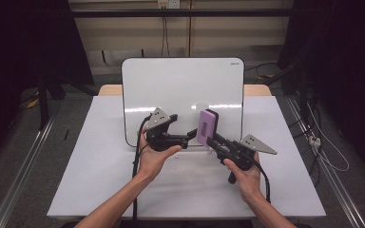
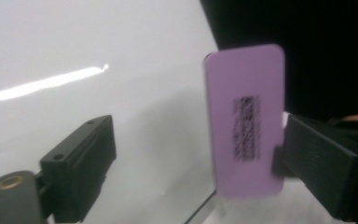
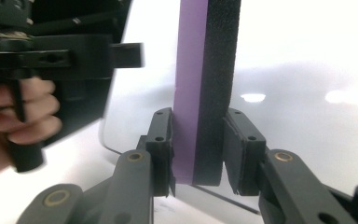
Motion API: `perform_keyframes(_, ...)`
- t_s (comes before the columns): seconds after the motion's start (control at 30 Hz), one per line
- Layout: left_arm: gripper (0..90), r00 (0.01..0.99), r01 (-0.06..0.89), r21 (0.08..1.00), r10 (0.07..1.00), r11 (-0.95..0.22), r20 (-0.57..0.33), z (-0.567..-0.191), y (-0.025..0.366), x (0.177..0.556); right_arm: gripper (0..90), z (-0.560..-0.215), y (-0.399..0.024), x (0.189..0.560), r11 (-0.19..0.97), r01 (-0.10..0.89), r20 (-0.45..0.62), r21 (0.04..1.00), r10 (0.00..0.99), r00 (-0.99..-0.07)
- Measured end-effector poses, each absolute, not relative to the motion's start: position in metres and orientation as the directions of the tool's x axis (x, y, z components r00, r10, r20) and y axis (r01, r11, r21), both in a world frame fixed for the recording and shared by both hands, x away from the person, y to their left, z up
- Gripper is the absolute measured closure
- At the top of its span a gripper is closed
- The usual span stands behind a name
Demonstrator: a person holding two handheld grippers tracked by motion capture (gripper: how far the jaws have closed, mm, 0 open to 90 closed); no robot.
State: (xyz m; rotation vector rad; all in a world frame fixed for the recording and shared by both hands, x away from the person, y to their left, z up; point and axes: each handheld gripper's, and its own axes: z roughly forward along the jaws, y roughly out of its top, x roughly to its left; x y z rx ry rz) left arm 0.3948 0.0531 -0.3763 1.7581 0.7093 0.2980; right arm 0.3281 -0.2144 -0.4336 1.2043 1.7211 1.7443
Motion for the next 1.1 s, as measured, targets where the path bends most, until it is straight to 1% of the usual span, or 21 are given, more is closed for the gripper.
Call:
perform_keyframes(0.17, 8.2, 0.787, 0.321, 0.924, 0.601, -0.208, -0.138, -0.377, 0.063, 0.393, 66.0, -0.429, -0.229, 0.324, -0.073, 0.262, 0.200, 0.962, 0.842, -0.501)
perform_keyframes(0.27, 7.9, 0.778, 0.322, 0.918, 0.617, -0.232, -0.117, -0.380, 0.069, 0.390, 66.1, -0.427, -0.236, 0.321, -0.015, 0.270, 0.149, 0.963, 0.863, -0.483)
perform_keyframes(0.33, 5.0, 0.787, 0.311, 0.913, 0.610, -0.266, -0.090, -0.384, 0.072, 0.386, 66.2, -0.425, -0.239, 0.321, 0.019, 0.294, 0.127, 0.956, 0.874, -0.470)
perform_keyframes(0.47, 4.4, 0.777, 0.321, 0.909, 0.623, -0.265, -0.093, -0.389, 0.083, 0.382, 66.4, -0.425, -0.243, 0.319, 0.091, 0.304, 0.058, 0.948, 0.892, -0.448)
perform_keyframes(0.63, 5.1, 0.749, 0.338, 0.895, 0.659, -0.292, -0.068, -0.398, 0.095, 0.376, 66.7, -0.423, -0.246, 0.321, 0.143, 0.322, 0.006, 0.936, 0.907, -0.420)
perform_keyframes(0.73, 5.9, 0.744, 0.336, 0.891, 0.666, -0.305, -0.053, -0.402, 0.105, 0.372, 66.8, -0.422, -0.247, 0.323, 0.174, 0.329, -0.029, 0.928, 0.915, -0.403)
perform_keyframes(0.8, 6.0, 0.734, 0.341, 0.887, 0.677, -0.309, -0.046, -0.405, 0.111, 0.370, 66.8, -0.422, -0.247, 0.322, 0.205, 0.326, -0.064, 0.923, 0.917, -0.394)
perform_keyframes(0.9, 6.0, 0.721, 0.351, 0.883, 0.692, -0.311, -0.042, -0.410, 0.120, 0.367, 66.9, -0.423, -0.247, 0.322, 0.240, 0.349, -0.098, 0.906, 0.921, -0.378)
perform_keyframes(1.0, 6.0, 0.722, 0.345, 0.885, 0.691, -0.312, -0.038, -0.413, 0.127, 0.363, 66.8, -0.426, -0.247, 0.325, 0.256, 0.383, -0.101, 0.888, 0.919, -0.380)
perform_keyframes(1.1, 6.0, 0.712, 0.340, 0.882, 0.702, -0.325, -0.016, -0.416, 0.133, 0.358, 66.8, -0.429, -0.247, 0.328, 0.269, 0.393, -0.116, 0.879, 0.922, -0.371)
